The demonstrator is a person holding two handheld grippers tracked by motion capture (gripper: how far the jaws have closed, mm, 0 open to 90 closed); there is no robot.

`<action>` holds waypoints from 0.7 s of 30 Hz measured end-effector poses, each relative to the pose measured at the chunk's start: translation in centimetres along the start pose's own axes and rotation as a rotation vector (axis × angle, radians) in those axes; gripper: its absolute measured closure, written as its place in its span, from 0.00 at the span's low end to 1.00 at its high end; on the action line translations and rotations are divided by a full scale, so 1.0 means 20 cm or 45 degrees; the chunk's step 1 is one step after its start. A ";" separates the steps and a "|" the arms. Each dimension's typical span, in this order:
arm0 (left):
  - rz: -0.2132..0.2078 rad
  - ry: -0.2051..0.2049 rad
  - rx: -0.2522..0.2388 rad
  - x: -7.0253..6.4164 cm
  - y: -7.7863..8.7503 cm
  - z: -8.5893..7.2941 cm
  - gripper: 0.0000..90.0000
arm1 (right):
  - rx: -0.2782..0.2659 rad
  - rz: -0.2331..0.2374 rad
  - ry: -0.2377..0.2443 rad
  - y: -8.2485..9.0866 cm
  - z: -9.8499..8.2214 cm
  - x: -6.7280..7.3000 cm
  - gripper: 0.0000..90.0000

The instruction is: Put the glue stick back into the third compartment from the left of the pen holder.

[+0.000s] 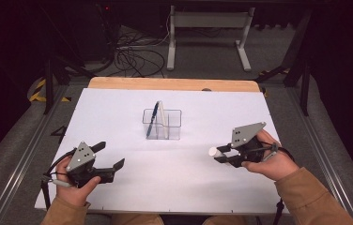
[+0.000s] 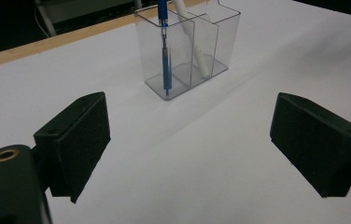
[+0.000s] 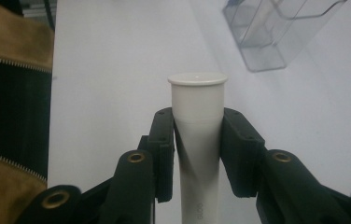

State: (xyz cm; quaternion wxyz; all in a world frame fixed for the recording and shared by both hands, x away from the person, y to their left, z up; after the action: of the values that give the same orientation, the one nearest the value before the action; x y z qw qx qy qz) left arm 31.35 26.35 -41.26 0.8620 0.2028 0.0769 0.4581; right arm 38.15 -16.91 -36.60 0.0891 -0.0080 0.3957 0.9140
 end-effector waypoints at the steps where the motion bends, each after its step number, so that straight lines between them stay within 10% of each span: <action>1: 0.000 0.001 0.001 0.00 0.00 0.00 0.14 | -0.021 -0.004 -0.016 0.01 0.01 0.00 0.75; 21: 0.006 0.001 0.000 0.00 0.01 -0.01 0.14 | -0.308 -0.132 -0.311 0.03 0.12 -0.06 0.75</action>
State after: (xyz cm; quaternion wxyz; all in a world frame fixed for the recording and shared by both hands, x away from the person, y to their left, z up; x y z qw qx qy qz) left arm 31.21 26.53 -41.29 0.8609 0.2029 0.0769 0.4603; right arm 39.43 -15.71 -34.39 0.1817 0.0721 0.2682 0.9433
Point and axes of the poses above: each handheld gripper's, and its own axes: y roughly backward along the jaws, z roughly out of its top, x roughly to its left, the point moved 2 cm from there along -y, roughly forward along the jaws, and after that the axes turned 3 degrees about z, right-handed, at the moved point
